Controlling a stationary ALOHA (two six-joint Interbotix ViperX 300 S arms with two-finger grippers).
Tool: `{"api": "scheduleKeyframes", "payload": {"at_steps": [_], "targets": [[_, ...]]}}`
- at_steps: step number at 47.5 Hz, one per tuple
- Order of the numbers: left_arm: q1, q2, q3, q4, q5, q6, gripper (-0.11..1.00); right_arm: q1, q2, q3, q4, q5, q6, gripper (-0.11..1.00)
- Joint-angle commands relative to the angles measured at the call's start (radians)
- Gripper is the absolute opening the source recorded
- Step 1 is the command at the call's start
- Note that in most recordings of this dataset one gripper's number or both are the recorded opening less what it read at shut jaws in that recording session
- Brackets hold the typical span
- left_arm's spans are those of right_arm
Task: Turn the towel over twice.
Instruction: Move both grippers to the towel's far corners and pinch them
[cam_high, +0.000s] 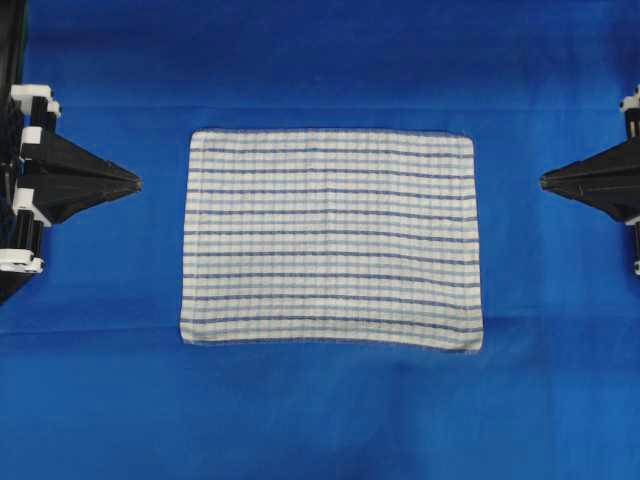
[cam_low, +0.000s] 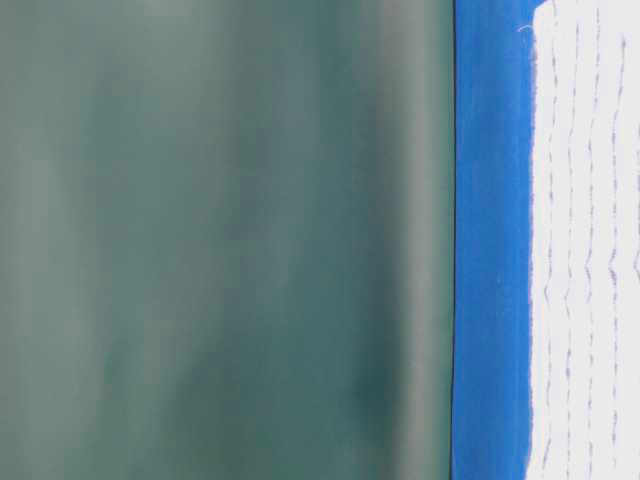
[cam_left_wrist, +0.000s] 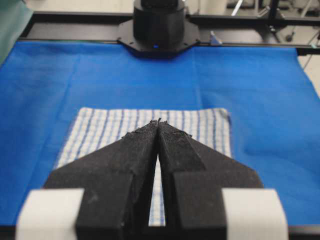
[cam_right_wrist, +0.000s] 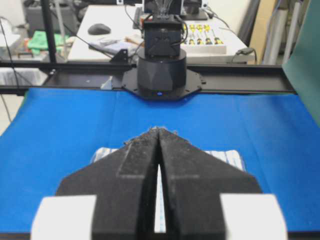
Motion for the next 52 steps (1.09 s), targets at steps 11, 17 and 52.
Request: {"api": "scheduleKeyframes", "payload": {"at_steps": [11, 17, 52], "targets": [[0.063, 0.041, -0.014, -0.018, 0.018, 0.014, 0.0, -0.092, 0.066, -0.038, 0.002, 0.081, 0.005, 0.0], [0.117, 0.095, -0.005, -0.018, 0.025, 0.018, 0.0, -0.167, 0.12, -0.034, 0.006, 0.115, 0.011, 0.0], [0.377, 0.635, 0.028, -0.018, -0.13, 0.017, 0.89, -0.397, 0.753, -0.133, 0.003, 0.115, 0.049, 0.61]]}}
